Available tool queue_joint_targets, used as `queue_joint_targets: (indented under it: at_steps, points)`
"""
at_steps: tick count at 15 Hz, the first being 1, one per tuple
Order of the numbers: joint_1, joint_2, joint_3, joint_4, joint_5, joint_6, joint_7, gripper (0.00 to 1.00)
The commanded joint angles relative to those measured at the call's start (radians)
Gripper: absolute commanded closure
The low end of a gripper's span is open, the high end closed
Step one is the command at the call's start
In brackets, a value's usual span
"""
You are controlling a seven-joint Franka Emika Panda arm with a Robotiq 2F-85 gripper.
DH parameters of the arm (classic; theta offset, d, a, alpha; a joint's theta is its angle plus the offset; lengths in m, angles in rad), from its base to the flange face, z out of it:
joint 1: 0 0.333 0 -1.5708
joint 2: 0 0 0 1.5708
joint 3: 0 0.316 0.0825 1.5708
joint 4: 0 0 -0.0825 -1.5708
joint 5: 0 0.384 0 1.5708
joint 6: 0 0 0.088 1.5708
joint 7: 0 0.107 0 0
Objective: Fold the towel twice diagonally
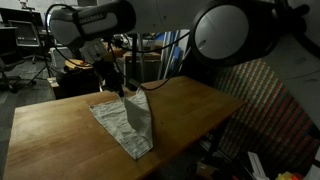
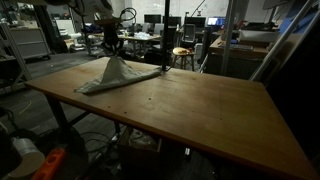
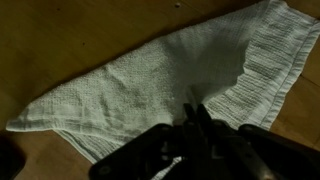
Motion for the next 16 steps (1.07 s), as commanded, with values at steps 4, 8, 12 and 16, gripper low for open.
queue_joint_targets:
  at_steps: [4,8,12,16]
  points:
    - [-0.028,0.092,0.009,0.188,0.074,-0.115,-0.028,0.98]
    - [-0.085,0.091,0.030,0.173,0.159,-0.074,-0.064,0.98]
    - [-0.143,0.084,0.043,0.144,0.228,0.009,-0.098,0.98]
    - [-0.191,0.075,0.057,0.118,0.288,0.104,-0.107,0.98]
